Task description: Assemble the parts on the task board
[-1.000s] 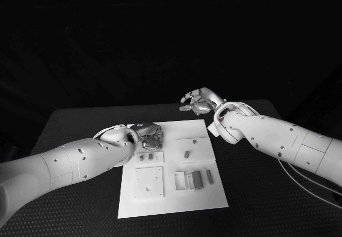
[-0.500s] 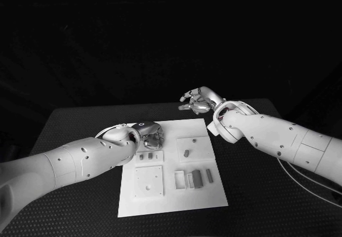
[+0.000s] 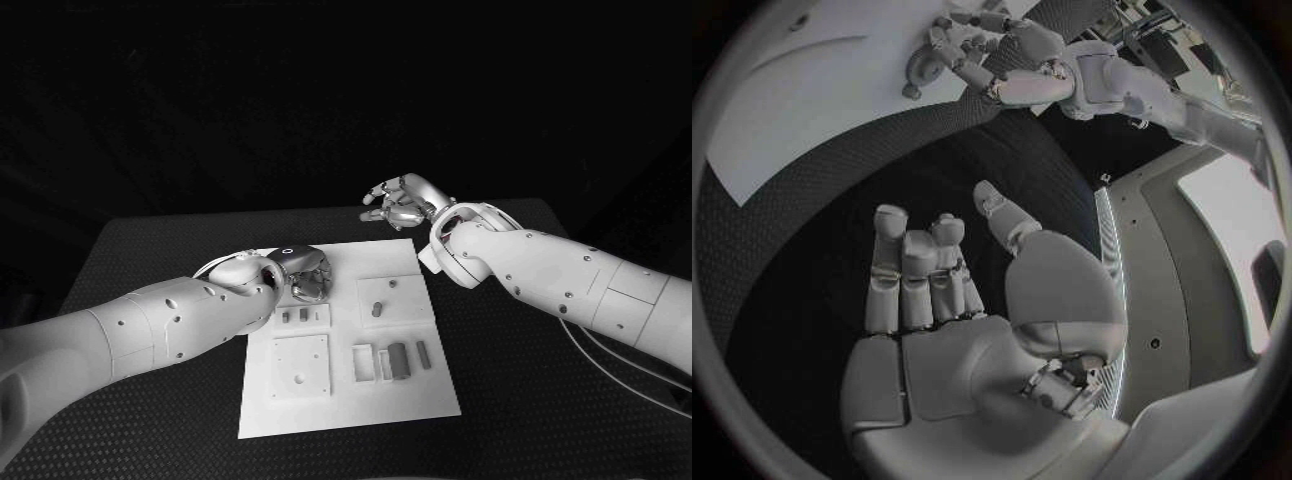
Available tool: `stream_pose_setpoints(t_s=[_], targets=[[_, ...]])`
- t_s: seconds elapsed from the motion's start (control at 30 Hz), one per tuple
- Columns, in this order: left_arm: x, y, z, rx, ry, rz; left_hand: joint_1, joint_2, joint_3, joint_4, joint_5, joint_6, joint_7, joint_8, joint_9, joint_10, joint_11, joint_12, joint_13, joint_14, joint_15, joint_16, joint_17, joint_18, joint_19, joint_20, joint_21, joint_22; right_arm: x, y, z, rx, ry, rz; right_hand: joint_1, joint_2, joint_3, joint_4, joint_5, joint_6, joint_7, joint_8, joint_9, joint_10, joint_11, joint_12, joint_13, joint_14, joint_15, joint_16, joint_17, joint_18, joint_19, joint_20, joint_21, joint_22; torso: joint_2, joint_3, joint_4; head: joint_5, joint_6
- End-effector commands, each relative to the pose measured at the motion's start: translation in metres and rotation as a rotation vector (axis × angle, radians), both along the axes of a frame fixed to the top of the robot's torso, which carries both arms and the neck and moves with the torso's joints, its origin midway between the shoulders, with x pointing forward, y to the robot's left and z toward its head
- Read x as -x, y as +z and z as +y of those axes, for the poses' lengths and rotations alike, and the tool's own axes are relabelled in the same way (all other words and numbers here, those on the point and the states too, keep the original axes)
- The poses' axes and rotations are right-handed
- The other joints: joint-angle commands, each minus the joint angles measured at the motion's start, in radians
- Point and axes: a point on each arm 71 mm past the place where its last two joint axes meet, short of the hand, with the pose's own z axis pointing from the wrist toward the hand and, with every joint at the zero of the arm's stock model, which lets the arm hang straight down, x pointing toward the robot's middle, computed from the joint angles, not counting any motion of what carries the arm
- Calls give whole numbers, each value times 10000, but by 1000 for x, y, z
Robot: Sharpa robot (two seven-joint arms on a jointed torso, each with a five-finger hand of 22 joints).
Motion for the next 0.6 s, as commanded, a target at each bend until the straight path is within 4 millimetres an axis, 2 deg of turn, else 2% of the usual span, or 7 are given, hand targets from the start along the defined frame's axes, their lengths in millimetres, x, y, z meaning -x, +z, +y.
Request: stream_pose_setpoints(t_s=[0.03,0.4,0.6], targets=[[5,-14,1,-911,-184,652,-13,98,39,-18,26,83,-13,47,5,98,-13,52,23,75,-18,34,10,674,26,-33,76,261,0,0,1,11,133,-12,-110,27,-48,16,-32,-57,136,-59,-7,11,38,48,-11,51,1,64,-16,130,30,-30,-40,99,1,-6,1,-12,-17],[5,-18,2,-1201,-138,663,-70,65,16,-31,26,40,4,16,-17,73,-8,-2,24,76,-16,33,8,662,12,-47,113,256,1,0,2,6,142,-16,-116,28,-48,18,-32,-56,136,-59,-7,12,38,50,-12,52,0,65,-17,130,33,-31,-40,100,3,-12,4,-24,-28],[5,-18,0,-1183,-132,633,-48,150,67,-22,30,45,5,14,-25,94,-12,-19,36,89,-19,40,9,661,13,-56,142,252,1,0,2,5,151,-14,-120,29,-48,20,-32,-55,136,-59,-6,12,38,52,-13,53,0,66,-17,130,33,-31,-40,100,0,-4,-2,-19,-33]])
